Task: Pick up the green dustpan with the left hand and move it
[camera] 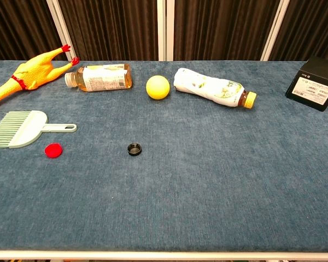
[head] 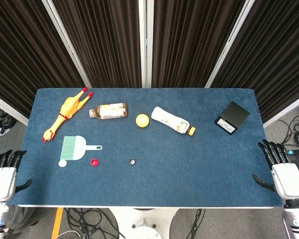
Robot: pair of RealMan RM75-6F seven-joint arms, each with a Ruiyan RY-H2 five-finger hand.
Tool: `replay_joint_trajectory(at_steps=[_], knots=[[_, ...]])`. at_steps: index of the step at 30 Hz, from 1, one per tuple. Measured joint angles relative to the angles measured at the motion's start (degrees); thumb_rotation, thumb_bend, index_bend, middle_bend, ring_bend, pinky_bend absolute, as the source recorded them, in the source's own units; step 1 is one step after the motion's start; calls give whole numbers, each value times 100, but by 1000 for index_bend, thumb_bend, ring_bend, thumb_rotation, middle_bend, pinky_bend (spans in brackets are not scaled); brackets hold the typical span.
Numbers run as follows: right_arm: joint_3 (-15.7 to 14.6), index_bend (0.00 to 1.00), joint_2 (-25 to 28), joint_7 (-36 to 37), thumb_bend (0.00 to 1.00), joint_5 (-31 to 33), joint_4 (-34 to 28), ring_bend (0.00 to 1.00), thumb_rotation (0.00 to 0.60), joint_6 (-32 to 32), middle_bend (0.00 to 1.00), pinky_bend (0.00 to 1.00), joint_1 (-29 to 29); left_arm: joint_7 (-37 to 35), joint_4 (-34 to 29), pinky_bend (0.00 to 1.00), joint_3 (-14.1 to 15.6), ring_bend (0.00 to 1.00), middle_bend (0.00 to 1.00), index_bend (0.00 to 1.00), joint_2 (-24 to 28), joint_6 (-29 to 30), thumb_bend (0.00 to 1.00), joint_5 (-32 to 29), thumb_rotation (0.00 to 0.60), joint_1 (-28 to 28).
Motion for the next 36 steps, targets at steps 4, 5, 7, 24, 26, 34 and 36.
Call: replay_joint_trajectory(at_steps=[4, 5, 7, 24, 26, 34, 36], knots=[[-18, 0, 8, -8, 100, -7, -22, 0, 600, 9, 41, 0, -14, 28, -21, 139, -21, 106, 162, 159, 6, 17, 27, 23, 600, 7], [-19, 0, 7, -5, 100, -10, -23, 0, 600, 17, 41, 0, -17, 30, -28, 139, -28, 106, 162, 159, 11, 13, 27, 27, 600, 3], [-24, 0, 5, 9, 100, -21, -15, 0, 600, 49, 41, 0, -32, 44, -46, 139, -39, 105, 162, 159, 25, 5, 27, 44, 600, -8], [216, 0, 523, -283, 99, -37, -452, 0, 600, 308, 32, 0, -9, -336, -167, 158, -542, 123, 247, 255, 233, -1300, 107, 493, 600, -1365], [213, 0, 551, -280, 99, -36, -486, 0, 600, 275, 29, 0, 2, -341, -144, 162, -623, 130, 259, 266, 178, -1647, 121, 442, 600, -1612], [177, 0, 608, -260, 99, 91, -516, 0, 600, 201, 24, 0, -39, -35, 411, 173, -894, 200, 343, 314, -595, -3235, 179, -498, 600, -2664], [171, 0, 608, -257, 99, 125, -506, 0, 600, 170, 24, 0, -46, 203, 604, 173, -908, 228, 371, 328, -844, -3432, 188, -775, 600, -2818]])
